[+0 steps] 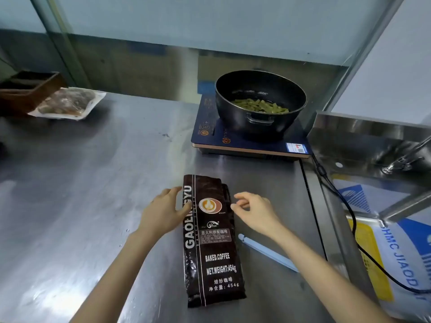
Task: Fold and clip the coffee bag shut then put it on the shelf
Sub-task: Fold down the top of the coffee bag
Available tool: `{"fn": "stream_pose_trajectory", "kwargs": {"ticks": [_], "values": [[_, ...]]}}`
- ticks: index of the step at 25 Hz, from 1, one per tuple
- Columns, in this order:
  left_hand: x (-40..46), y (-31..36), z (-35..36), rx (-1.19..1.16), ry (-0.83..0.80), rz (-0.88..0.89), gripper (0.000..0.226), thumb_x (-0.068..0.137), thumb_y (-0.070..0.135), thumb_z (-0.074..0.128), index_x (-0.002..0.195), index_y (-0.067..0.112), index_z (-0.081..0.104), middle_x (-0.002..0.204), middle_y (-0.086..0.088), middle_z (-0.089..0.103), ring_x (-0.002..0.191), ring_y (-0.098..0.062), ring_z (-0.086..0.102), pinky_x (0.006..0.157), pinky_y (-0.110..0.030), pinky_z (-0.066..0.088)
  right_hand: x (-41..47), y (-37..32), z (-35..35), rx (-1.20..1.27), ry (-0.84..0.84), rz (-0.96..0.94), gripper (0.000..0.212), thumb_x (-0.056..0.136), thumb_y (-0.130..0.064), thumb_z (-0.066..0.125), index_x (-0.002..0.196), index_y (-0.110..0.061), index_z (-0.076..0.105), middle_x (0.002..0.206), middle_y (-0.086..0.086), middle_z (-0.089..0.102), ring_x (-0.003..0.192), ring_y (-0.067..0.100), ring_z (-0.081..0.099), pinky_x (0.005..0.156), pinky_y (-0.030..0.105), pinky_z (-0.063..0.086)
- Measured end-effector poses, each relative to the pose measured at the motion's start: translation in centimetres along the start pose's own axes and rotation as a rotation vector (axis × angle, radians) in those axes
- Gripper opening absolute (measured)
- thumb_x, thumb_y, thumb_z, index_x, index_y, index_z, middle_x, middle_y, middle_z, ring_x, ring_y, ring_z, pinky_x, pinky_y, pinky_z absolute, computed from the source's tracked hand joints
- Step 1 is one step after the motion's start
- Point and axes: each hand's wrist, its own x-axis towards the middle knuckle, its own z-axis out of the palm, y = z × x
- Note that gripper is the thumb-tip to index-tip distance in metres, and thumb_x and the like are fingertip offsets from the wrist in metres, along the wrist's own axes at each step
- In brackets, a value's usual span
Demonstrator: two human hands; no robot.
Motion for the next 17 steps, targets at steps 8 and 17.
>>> {"fn": "stream_pose_trajectory", "kwargs": {"ticks": [8, 17], "values": [[-1.0, -0.5, 1.8, -0.087, -0.111, -0.076, 0.051, 0.086, 0.034, 0.049, 0.133, 0.02, 0.034, 0.128, -0.005, 0.057, 0.109, -0.025, 0.058, 0.089, -0.038, 0.045, 1.3, 0.5, 2.7, 0.091, -0.06, 0.109, 0.037, 0.085, -0.024, 0.054, 0.12, -0.012, 0.052, 0.117, 0.007, 0.065, 0.11, 0.023, 0.057, 0.098, 0.031, 0.043], [-1.7, -0.7, 2.8, -0.61, -0.064, -0.155, 0.05, 0.082, 0.005, 0.057, 0.129, 0.014, 0.041, 0.104, -0.009, 0.063, 0.072, -0.017, 0.061, 0.06, -0.01, 0.047, 1.7, 1.2, 3.8, 0.222, -0.025, 0.211, 0.038, 0.082, -0.018, 0.06, 0.118, -0.007, 0.054, 0.117, 0.014, 0.064, 0.11, 0.026, 0.057, 0.098, 0.032, 0.042]]}}
